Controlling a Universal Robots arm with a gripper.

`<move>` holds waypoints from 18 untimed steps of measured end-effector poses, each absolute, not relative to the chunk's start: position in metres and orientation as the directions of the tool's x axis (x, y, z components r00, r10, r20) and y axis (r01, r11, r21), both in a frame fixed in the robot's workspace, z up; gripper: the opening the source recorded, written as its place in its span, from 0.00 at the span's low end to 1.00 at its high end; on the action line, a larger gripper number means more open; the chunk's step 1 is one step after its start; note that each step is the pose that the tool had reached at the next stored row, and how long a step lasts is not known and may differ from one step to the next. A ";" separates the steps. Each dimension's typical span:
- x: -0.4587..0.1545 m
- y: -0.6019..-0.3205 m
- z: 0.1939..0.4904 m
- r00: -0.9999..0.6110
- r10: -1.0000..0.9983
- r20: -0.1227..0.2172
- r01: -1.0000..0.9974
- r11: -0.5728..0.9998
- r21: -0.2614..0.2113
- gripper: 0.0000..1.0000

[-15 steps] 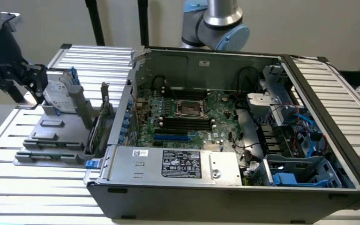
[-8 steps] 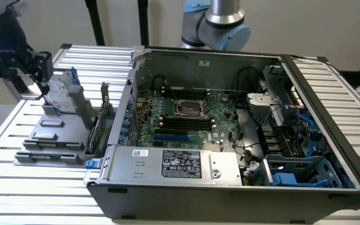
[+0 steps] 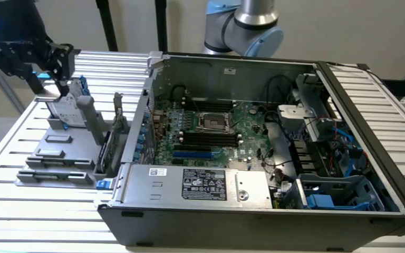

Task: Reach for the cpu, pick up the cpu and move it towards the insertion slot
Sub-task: 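Pick up the cpu and move it towards the insertion slot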

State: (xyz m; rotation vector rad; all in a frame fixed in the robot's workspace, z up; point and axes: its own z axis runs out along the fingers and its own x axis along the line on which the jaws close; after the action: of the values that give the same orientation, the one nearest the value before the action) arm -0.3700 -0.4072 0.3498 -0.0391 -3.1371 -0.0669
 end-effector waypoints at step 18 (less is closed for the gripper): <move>-0.288 -0.407 0.379 -1.000 0.025 0.008 0.025 0.997 0.073 0.54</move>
State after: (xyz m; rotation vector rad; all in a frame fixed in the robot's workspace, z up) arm -0.2885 -0.4072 0.3794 -0.0391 -3.1323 -0.1146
